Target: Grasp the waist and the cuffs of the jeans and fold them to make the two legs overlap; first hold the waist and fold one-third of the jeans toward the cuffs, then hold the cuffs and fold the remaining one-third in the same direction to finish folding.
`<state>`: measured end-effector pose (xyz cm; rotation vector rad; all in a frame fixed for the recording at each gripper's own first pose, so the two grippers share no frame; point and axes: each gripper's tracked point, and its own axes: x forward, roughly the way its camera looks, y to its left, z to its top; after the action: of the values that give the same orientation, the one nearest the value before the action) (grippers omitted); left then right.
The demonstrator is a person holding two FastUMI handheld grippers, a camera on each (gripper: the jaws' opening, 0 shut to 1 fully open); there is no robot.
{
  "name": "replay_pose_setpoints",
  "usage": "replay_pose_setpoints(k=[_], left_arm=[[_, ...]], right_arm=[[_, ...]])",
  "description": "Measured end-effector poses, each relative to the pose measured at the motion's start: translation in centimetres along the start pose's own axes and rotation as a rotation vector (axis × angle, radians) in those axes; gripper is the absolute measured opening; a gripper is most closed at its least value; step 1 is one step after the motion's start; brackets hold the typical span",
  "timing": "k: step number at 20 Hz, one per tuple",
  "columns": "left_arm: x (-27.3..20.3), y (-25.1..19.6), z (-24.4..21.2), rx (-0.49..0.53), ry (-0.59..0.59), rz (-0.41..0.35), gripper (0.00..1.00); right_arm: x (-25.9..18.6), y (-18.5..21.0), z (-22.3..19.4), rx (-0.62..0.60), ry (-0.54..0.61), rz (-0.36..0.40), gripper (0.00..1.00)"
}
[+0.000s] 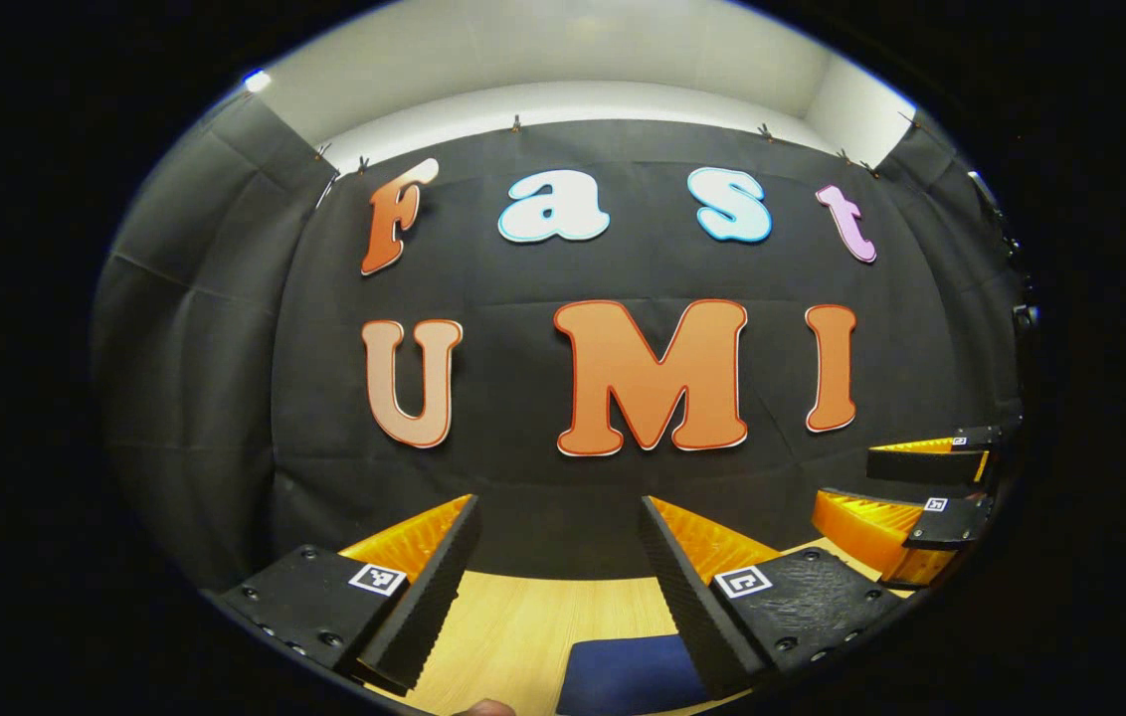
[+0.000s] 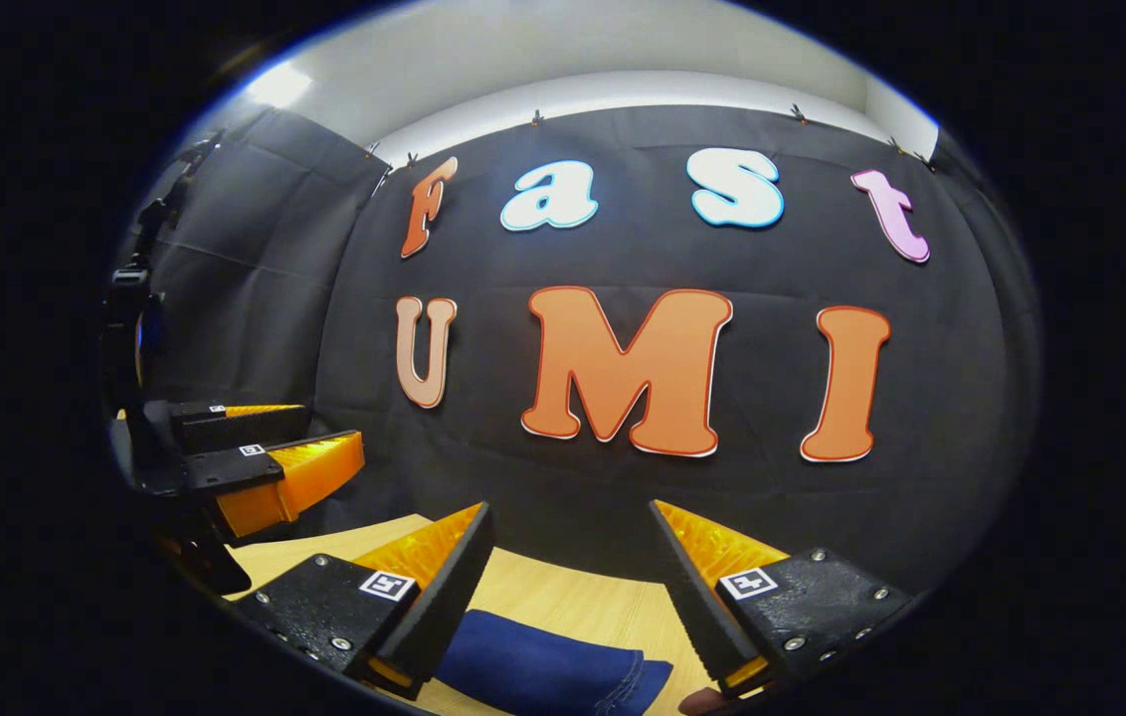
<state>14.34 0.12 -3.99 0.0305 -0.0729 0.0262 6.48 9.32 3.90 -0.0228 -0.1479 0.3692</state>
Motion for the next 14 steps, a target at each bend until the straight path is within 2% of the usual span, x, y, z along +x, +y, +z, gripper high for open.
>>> replay_pose_setpoints(k=[2, 3, 6, 14], left_arm=[[-0.1, -0.3, -0.6, -0.018, 0.006, 0.0, 0.94], [-0.2, -0.1, -0.6, -0.021, 0.001, 0.008, 0.96], [-0.4, -0.6, -0.8, -0.033, -0.003, -0.009, 0.96], [-0.6, 0.4, -2.3, -0.033, 0.018, 0.018, 0.94]], right_arm=[[-0.3, 0.3, -0.4, 0.004, 0.017, -0.01, 0.96], [-0.8, 0.0, -0.8, 0.006, 0.017, -0.017, 0.96], [-1.3, -0.3, -0.7, -0.001, 0.014, -0.04, 0.96], [-1.8, -0.7, -1.5, 0.046, 0.035, -0.078, 0.95]])
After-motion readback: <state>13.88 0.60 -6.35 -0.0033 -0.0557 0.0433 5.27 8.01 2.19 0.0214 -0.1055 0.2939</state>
